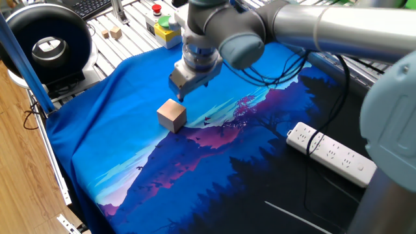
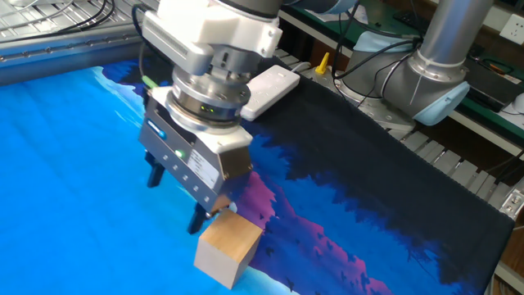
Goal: Use the gripper to push the small block from left to right
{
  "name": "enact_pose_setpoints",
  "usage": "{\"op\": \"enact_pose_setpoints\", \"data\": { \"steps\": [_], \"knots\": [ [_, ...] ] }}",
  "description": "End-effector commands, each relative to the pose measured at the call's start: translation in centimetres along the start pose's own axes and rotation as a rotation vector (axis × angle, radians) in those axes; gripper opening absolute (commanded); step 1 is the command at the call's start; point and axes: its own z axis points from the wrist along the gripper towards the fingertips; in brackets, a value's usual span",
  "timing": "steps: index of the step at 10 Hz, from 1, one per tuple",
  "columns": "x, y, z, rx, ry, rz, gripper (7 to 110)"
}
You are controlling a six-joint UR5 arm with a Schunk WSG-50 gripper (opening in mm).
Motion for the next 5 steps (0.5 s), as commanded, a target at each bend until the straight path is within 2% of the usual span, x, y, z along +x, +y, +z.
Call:
{"op": "enact_pose_setpoints", "data": {
  "steps": [1, 2, 3, 5],
  "knots": [
    [-1.7, -2.3, -2.2, -0.016, 0.041, -0.036, 7],
    [-2.1, -2.4, -3.5, -0.007, 0.061, -0.025, 7],
    [-2.3, -2.5, -4.1, 0.011, 0.069, -0.022, 7],
    [-1.9, -3.4, -3.4, 0.022, 0.059, -0.056, 7]
  ]
}}
